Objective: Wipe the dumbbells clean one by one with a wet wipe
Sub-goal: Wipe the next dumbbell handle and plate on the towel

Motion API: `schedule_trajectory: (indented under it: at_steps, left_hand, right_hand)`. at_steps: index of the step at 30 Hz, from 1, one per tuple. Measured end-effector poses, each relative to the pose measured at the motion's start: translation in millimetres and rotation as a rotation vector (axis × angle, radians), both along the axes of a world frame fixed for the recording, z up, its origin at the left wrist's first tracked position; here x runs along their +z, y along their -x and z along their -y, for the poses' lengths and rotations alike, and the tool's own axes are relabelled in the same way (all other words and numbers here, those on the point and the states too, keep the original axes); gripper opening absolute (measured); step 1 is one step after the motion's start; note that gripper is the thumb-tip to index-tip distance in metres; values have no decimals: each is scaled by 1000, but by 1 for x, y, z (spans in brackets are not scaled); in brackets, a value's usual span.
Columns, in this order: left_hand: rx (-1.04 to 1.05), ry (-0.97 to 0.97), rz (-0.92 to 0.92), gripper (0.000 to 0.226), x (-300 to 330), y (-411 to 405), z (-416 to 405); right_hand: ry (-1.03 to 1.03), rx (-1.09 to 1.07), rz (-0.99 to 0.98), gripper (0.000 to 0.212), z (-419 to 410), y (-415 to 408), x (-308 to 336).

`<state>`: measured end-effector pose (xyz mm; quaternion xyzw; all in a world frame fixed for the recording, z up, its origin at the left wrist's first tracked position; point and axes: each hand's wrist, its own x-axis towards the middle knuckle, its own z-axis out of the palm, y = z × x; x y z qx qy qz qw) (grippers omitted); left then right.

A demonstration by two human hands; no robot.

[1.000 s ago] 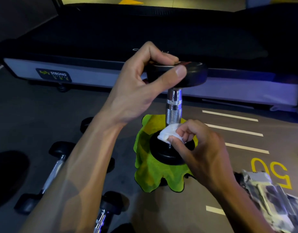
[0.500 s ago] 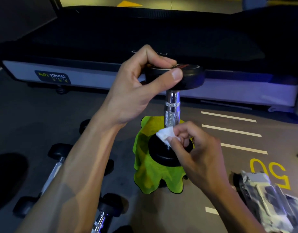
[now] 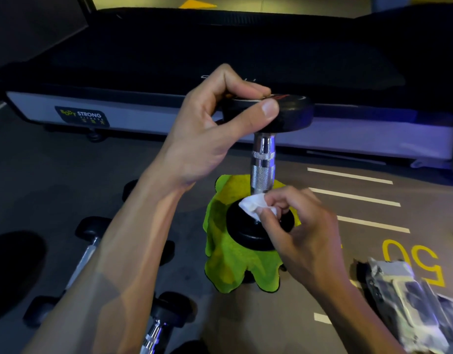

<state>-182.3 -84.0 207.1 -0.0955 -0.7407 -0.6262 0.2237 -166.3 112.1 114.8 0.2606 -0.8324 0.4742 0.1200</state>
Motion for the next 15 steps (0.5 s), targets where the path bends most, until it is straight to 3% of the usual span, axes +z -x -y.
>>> schedule_trajectory:
  at_steps: [7,15]
  left_hand:
    - [14,48,4,16,2,0,2]
    - [-15,21,-12,13,0,0,2]
  right_hand:
    - [148,-8,-74,11,17,33,44]
    - [-101,207,-18,5,-26,27,5]
